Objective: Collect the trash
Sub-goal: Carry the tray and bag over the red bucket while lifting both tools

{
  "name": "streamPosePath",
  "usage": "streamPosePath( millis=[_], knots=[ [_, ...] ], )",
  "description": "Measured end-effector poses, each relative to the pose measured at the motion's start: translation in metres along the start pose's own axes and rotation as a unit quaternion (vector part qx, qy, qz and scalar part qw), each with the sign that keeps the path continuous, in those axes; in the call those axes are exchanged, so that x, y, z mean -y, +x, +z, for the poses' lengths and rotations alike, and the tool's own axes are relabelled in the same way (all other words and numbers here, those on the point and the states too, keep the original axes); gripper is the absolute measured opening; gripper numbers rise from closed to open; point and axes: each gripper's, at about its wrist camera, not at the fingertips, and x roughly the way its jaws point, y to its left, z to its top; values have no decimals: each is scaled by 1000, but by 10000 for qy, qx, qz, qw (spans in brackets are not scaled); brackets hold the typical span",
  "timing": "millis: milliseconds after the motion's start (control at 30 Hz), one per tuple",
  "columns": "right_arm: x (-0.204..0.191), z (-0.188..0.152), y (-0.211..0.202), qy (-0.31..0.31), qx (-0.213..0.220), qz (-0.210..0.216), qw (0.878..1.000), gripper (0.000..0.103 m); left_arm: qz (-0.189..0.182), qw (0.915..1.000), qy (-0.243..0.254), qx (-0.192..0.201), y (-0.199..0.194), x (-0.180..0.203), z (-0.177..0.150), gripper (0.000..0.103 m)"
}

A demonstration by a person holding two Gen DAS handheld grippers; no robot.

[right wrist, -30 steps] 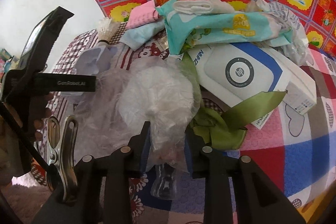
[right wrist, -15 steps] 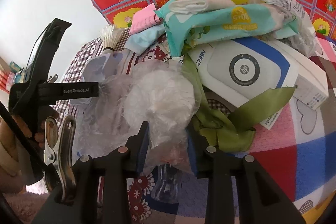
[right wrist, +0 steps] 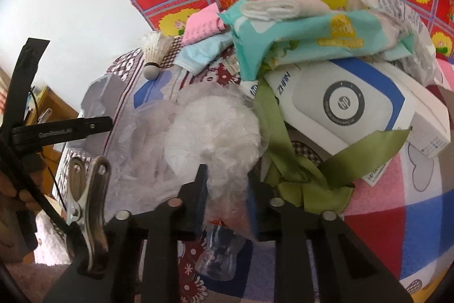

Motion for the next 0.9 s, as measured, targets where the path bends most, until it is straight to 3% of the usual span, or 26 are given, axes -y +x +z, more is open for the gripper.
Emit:
streamPosePath(
  millis=[233,567,900],
  knots=[
    [-20,3,-22,-249,343,-144,9990,15,5,9997,-215,129,-9,-39,-8,76],
    [-80,15,-53,-1074,879,-138,9902,13,144,9962,-808,294,-23,-108,-11,76],
    [-127,19,-45,-1412,997,278,9846,13,533,9867,-1497,345,-30,-189,-33,76]
  ],
)
